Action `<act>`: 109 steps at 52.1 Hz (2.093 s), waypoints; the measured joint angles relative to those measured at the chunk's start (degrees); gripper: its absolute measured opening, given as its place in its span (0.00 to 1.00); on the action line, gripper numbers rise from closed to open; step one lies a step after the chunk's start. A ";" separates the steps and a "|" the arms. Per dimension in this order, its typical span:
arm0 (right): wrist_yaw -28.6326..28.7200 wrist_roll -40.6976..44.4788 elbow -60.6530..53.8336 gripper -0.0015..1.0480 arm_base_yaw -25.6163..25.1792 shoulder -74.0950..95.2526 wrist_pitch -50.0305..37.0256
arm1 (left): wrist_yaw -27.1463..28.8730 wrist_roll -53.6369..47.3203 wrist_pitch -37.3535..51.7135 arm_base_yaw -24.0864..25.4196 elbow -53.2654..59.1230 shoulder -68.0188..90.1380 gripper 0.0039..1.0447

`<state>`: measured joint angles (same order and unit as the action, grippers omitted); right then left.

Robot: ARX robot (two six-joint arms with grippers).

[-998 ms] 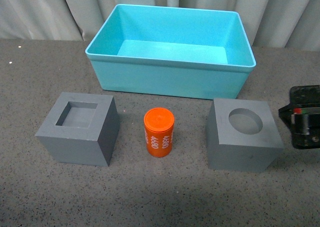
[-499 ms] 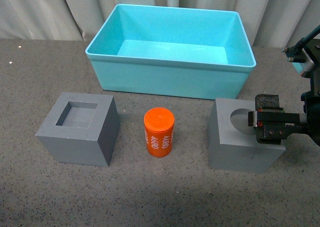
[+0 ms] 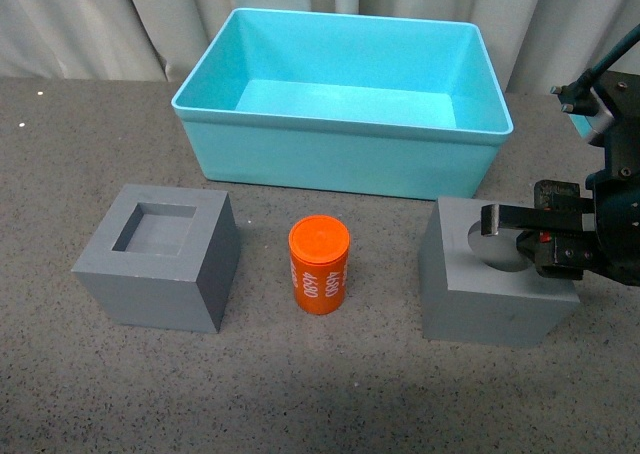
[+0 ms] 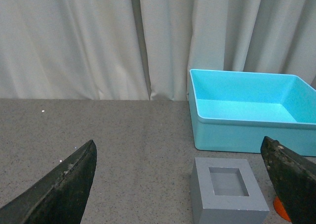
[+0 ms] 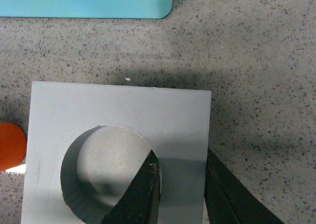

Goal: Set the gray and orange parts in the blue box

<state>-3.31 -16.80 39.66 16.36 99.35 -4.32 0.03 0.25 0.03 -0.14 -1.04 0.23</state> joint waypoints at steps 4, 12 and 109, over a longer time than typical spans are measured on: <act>-0.07 0.74 -1.33 0.17 -0.66 -2.84 0.50 | 0.02 0.00 0.00 0.00 0.00 0.00 0.94; 1.07 2.36 -1.90 0.17 -1.97 -11.87 2.32 | 0.00 0.00 0.00 0.00 0.00 0.00 0.94; 3.26 4.76 57.99 0.24 -1.38 32.98 27.98 | 0.00 0.00 0.00 0.00 0.00 0.00 0.94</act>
<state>-0.05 -12.03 97.65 14.98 132.33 23.66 0.03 0.25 0.03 -0.14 -1.04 0.23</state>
